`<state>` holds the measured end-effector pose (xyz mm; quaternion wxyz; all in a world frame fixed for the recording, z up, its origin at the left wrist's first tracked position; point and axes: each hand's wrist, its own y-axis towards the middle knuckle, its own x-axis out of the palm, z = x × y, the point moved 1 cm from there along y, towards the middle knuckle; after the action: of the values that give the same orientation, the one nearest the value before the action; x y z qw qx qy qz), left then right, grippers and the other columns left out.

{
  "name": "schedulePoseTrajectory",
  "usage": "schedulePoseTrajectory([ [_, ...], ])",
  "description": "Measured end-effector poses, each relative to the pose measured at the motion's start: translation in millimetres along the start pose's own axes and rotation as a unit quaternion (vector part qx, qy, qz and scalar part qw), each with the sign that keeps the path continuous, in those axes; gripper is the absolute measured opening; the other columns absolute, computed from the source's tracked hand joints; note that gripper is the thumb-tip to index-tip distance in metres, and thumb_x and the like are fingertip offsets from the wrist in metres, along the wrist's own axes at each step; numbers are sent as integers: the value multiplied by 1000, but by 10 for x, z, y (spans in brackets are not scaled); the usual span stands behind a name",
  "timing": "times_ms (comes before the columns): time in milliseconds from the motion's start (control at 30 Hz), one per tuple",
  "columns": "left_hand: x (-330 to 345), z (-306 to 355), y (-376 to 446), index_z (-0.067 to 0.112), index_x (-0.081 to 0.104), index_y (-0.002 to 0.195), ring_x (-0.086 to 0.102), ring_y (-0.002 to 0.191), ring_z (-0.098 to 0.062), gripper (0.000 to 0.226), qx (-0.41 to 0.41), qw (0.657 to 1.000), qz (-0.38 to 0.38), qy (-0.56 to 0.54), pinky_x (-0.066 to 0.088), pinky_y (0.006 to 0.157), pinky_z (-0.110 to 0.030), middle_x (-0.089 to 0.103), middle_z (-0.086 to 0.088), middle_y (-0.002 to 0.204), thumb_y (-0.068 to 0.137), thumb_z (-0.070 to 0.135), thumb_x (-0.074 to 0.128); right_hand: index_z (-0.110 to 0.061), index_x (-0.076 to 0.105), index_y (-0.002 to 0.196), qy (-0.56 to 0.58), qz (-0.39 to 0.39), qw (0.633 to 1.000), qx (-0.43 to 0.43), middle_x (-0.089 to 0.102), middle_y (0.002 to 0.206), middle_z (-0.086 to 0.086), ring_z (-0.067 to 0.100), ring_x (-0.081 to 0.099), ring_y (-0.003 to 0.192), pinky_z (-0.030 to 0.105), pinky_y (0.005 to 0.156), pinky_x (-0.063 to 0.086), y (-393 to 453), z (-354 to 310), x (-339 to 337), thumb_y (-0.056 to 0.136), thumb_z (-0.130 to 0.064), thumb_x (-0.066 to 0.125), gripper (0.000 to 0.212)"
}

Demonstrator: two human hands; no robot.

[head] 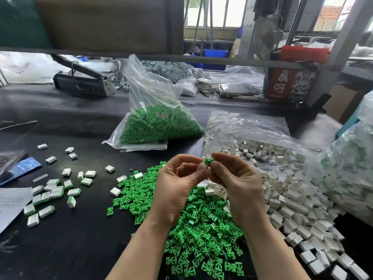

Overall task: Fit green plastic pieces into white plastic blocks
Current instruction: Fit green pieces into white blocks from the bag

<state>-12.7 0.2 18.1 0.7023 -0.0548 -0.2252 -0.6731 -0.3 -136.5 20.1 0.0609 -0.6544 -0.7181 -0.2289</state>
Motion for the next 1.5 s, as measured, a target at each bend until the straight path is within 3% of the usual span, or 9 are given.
schedulePoseTrajectory([
  [167,20,30,-24,21,74,82,70,76,-12,21,16,1000,4,1,54,71,-18,73,-5,76,66,10,81,-16,77,87,1,-15,1000,-1,74,88,11,21,69,80,24,69,56,7,-29,11,68,-20,78,20],
  [467,64,62,-54,17,77,82,70,78,-11,22,42,999,26,3,55,73,-19,74,-5,79,64,4,79,-2,71,91,-35,-23,999,-24,72,80,6,10,65,71,17,61,50,22,-25,-9,75,-9,75,18],
  [700,24,75,-24,10,77,89,72,78,-11,27,20,999,50,-3,54,69,-17,77,-9,86,64,2,76,-11,74,91,-93,-10,994,-63,75,86,5,15,71,79,19,71,54,-8,-67,18,76,-14,74,15],
  [800,6,65,-15,11,79,90,72,80,-12,26,14,999,46,5,54,70,-18,77,-11,89,66,2,76,-13,74,92,-163,-9,981,-106,75,86,3,18,73,81,22,74,56,-18,-62,40,81,-6,74,13],
  [1167,-55,144,-40,15,79,89,73,80,-13,24,58,995,10,75,55,73,-18,77,-8,85,68,4,76,-20,74,86,-231,-10,964,-131,75,79,-2,18,72,73,27,68,59,-26,-83,52,81,-3,76,17],
  [1367,-77,147,-47,8,76,92,74,83,-15,24,70,991,0,111,55,75,-18,77,-8,86,69,3,76,-22,74,84,-268,-23,955,-128,74,77,-1,23,70,71,39,68,60,-12,-86,24,80,-5,77,17],
  [1500,-87,133,-48,8,77,92,73,83,-14,24,73,990,-5,120,55,76,-18,77,-7,87,69,4,76,-23,74,84,-294,-39,944,-147,73,76,-6,17,69,67,30,63,59,-15,-104,6,80,-7,78,17],
])
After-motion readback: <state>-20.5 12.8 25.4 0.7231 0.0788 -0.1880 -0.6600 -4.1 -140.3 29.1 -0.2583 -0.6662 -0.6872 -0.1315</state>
